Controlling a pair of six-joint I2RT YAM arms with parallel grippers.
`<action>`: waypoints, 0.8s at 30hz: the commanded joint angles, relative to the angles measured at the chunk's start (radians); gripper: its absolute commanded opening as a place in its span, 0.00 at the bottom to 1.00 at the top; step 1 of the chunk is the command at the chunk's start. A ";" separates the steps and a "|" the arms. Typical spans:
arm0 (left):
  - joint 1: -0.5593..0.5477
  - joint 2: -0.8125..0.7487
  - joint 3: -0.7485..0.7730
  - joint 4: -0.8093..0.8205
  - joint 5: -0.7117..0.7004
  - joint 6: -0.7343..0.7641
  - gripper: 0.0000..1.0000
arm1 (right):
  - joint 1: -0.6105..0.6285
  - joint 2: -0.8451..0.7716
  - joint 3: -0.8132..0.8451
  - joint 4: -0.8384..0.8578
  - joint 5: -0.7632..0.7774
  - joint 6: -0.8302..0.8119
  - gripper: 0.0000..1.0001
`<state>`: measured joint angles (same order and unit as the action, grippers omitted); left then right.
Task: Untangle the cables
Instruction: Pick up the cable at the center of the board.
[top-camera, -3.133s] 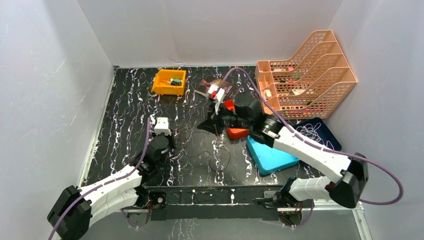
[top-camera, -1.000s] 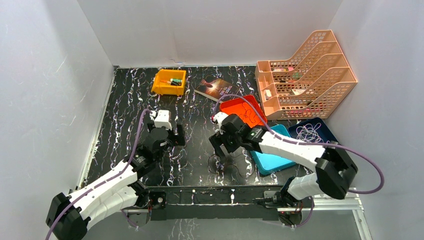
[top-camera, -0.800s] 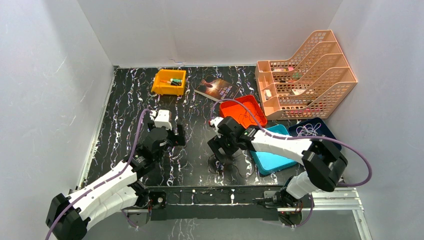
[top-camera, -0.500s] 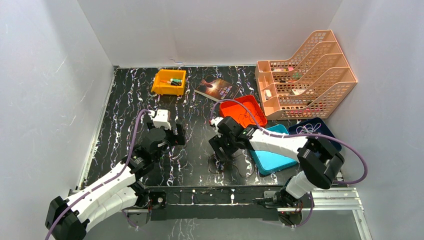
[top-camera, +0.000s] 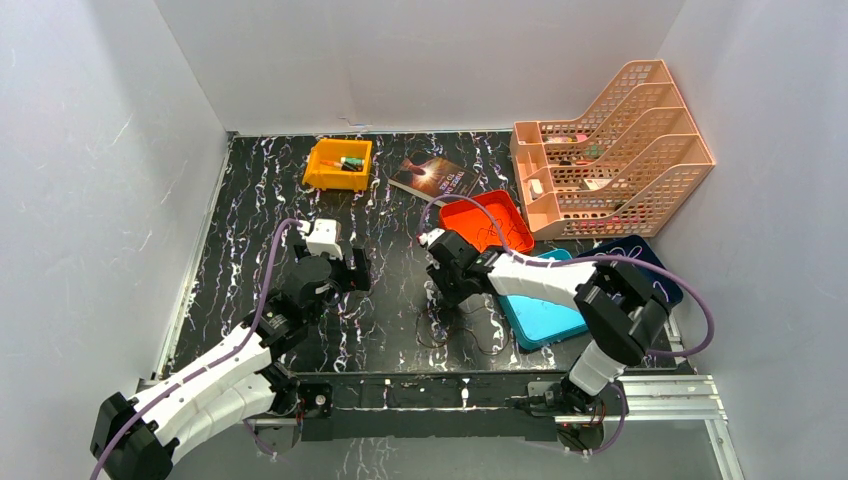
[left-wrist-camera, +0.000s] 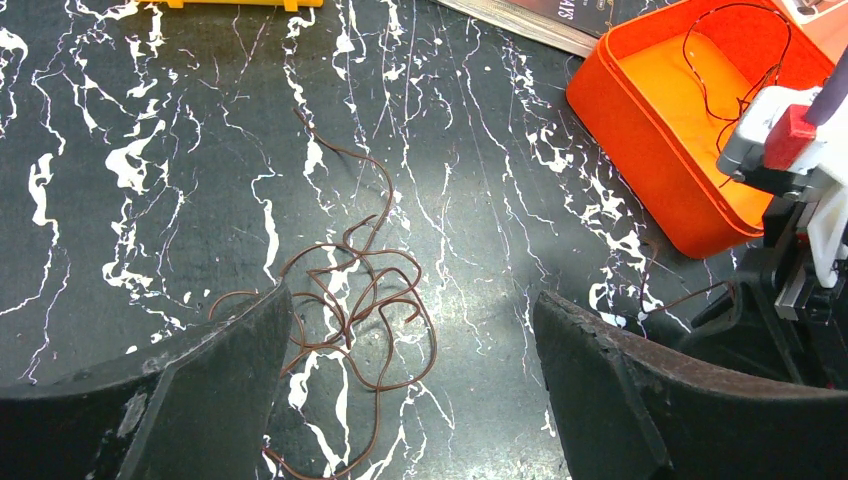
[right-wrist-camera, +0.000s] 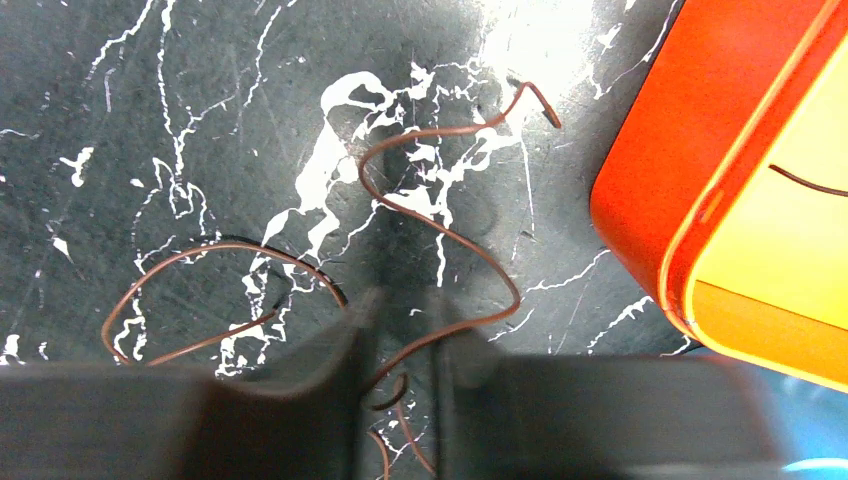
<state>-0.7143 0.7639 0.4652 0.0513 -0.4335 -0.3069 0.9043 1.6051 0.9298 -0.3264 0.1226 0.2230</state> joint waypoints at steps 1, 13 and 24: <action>0.008 -0.022 0.006 0.002 -0.013 0.008 0.89 | -0.002 -0.008 0.063 -0.011 0.043 -0.024 0.21; 0.007 -0.025 0.000 0.001 -0.011 -0.001 0.89 | 0.001 -0.243 0.101 -0.160 -0.260 -0.161 0.03; 0.007 -0.009 -0.001 0.008 -0.011 -0.001 0.89 | 0.068 -0.235 0.040 -0.176 -0.476 -0.217 0.19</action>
<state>-0.7143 0.7586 0.4652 0.0513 -0.4358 -0.3088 0.9428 1.3548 0.9867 -0.5259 -0.2386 0.0242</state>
